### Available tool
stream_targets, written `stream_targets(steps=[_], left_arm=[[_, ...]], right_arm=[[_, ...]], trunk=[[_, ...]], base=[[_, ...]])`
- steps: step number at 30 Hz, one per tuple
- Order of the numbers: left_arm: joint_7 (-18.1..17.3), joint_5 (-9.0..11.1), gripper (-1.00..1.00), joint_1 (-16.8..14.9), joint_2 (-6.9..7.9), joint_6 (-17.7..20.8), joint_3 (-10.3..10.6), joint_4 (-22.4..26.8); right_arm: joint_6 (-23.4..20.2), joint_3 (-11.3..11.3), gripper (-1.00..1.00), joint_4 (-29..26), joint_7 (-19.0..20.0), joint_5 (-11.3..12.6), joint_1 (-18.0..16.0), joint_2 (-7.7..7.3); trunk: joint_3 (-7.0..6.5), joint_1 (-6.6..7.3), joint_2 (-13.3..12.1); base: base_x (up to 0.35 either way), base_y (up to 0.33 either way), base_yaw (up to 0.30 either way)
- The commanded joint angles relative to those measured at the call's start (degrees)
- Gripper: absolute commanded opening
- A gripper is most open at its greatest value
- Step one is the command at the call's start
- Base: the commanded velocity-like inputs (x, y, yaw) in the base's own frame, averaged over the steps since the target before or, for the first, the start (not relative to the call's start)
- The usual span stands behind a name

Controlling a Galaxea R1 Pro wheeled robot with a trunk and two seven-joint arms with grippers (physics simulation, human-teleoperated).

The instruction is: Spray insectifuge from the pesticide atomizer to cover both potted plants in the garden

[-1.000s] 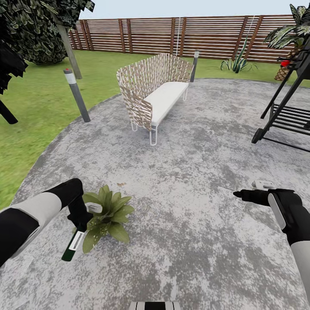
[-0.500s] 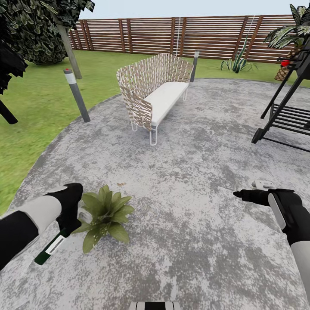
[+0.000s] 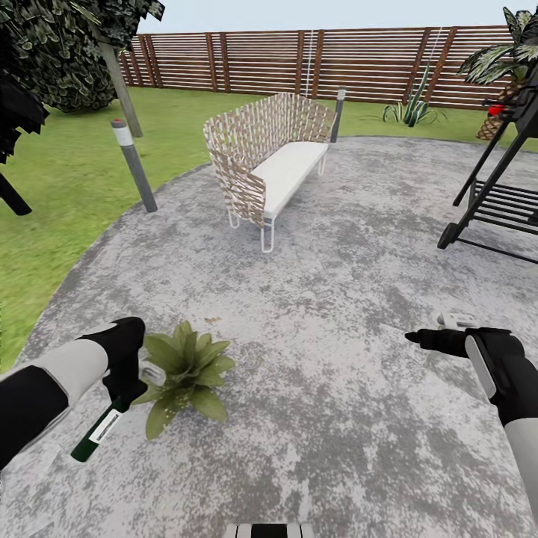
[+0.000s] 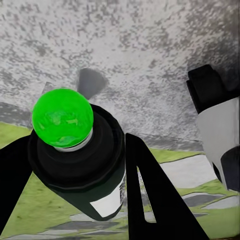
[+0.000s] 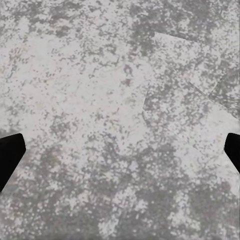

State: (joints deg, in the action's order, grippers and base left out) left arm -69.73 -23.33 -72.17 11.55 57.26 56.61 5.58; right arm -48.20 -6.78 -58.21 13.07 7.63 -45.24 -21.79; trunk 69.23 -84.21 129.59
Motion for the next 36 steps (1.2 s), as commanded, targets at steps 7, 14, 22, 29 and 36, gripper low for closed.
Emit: stream_targets(steps=[7, 14, 22, 29, 36], left_arm=[[-0.1, -0.7, -1.0, 0.0, 0.05, 0.4, -0.9, 0.2], [-0.1, -0.7, -1.0, 0.1, 0.05, 0.4, -0.7, 0.2], [-0.1, -0.7, -1.0, 0.1, 0.05, 0.4, -0.6, 0.2], [-0.1, -0.7, -1.0, 0.1, 0.05, 0.4, -0.6, 0.2], [-0.1, -0.7, -1.0, 0.1, 0.05, 0.4, -0.5, 0.2]], right_arm=[[-0.3, 0.0, 1.0, -0.1, 0.0, 0.3, 0.0, 0.0], [-0.3, -0.1, 1.0, -0.1, 0.0, 0.3, 0.0, 0.0], [-0.3, -0.1, 1.0, -0.1, 0.0, 0.3, 0.0, 0.0], [-0.3, -0.1, 1.0, -0.1, 0.0, 0.3, 0.0, 0.0], [-0.3, -0.1, 1.0, -0.1, 0.0, 0.3, 0.0, -0.02]], trunk=[[0.04, 0.01, 0.0], [-0.01, 0.01, 0.0], [-0.2, 0.01, 0.0], [-0.24, 0.01, 0.0], [-0.24, 0.01, 0.0]], base=[[0.0, 0.032, 0.0], [0.0, 0.0, -0.076], [0.0, 0.04, -0.241], [0.0, 0.259, -0.063], [0.0, 0.192, -0.001]])
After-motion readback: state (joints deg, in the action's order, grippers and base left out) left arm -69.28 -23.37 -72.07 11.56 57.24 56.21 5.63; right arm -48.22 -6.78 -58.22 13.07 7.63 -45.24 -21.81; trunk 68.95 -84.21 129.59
